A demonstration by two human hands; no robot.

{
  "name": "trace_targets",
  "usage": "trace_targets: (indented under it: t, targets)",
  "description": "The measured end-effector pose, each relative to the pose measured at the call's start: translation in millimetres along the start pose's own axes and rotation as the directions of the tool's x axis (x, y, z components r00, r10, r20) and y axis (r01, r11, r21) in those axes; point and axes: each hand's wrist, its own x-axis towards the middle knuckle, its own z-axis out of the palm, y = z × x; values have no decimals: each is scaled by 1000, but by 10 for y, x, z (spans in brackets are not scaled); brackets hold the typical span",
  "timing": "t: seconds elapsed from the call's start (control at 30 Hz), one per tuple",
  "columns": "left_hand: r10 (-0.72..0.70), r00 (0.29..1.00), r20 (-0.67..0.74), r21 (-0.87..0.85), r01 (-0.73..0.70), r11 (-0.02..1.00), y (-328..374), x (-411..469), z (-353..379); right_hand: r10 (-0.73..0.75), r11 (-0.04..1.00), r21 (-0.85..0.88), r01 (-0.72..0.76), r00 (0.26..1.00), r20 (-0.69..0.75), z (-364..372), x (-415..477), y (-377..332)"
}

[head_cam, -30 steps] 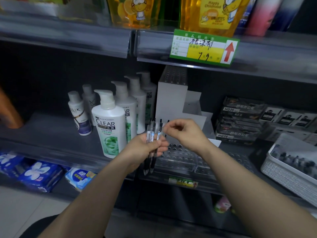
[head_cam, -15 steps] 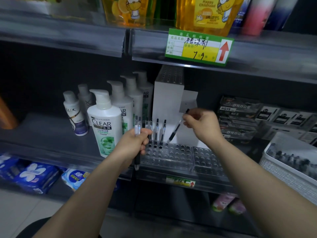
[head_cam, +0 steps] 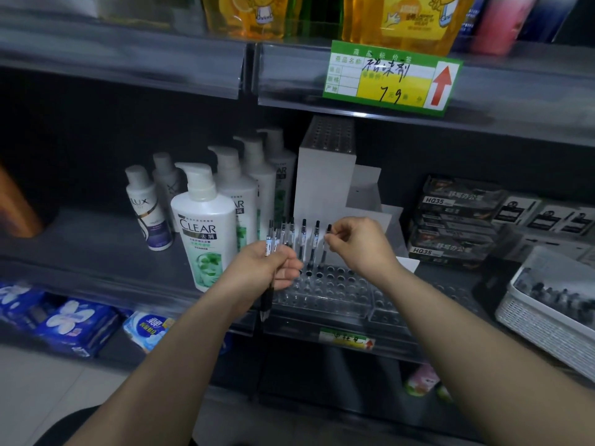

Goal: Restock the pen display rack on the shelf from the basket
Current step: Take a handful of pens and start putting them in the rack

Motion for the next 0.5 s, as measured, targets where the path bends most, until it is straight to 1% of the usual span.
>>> trace_targets:
  t: [0.2,0.37,0.5]
  targets:
    - [26,1000,-6,14,-26,1000,-26,12,-25,-5,1000,-17,6,1000,8,15,4,1]
    - [30,999,43,-28,-28,999,6,-12,18,12,1000,-22,-12,1000,20,-11,-34,31]
    - [44,996,84,-22,-42,999,24,-38,67,36,999,15,-35,999,-22,-89,-94,19]
